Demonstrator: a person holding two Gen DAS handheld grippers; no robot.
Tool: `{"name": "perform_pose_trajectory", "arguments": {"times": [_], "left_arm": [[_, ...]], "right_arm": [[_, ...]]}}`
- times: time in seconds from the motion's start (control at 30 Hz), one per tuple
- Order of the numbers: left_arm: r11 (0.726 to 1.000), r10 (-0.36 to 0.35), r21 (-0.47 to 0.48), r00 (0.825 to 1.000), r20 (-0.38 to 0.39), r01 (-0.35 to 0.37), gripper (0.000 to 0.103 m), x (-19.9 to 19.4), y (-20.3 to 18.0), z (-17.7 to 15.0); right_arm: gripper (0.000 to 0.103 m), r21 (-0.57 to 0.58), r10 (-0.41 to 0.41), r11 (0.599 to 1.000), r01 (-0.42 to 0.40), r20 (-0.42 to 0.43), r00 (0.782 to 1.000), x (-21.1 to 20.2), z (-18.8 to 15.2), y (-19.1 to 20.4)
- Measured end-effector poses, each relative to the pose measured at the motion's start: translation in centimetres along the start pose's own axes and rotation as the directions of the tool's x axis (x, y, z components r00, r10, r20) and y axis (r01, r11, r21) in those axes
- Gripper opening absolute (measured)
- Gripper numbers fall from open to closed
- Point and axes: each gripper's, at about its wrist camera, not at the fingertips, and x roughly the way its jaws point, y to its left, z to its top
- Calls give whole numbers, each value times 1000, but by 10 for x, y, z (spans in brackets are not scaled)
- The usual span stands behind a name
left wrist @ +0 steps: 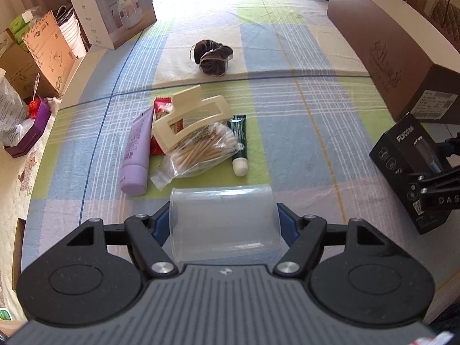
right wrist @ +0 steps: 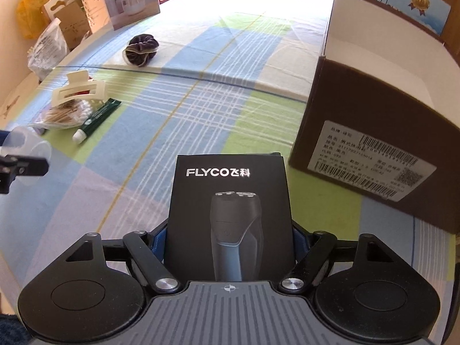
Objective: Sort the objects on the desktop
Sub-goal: 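Carry the FLYCO box and clear container with both tools over the cardboard box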
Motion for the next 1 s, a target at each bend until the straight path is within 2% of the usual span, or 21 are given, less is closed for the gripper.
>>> {"name": "perform_pose_trajectory", "arguments": {"times": [0.17, 0.33, 0.6, 0.83, 1.0], "left_arm": [[1000, -19, 6, 1000, 22, 19, 70, -9, -9, 7], [998, -52, 30, 997, 58, 50, 70, -21, -23, 19], [986, -142, 107, 980, 141, 127, 70, -42, -60, 51], [960, -233, 205, 952, 199, 192, 70, -51, -104, 89], [935, -288, 278, 930, 229, 221, 70, -49, -140, 122]], "right_arm": [[76, 63, 116, 991, -116, 9, 993, -20, -5, -9], [76, 109, 157, 981, -163, 69, 985, -54, -4, -20], [76, 161, 108, 977, -139, 191, 976, -112, -4, -48], [76, 228, 24, 969, -91, 284, 959, -149, 6, -96], [76, 259, -51, 965, -36, 319, 946, -157, 25, -133]]}}
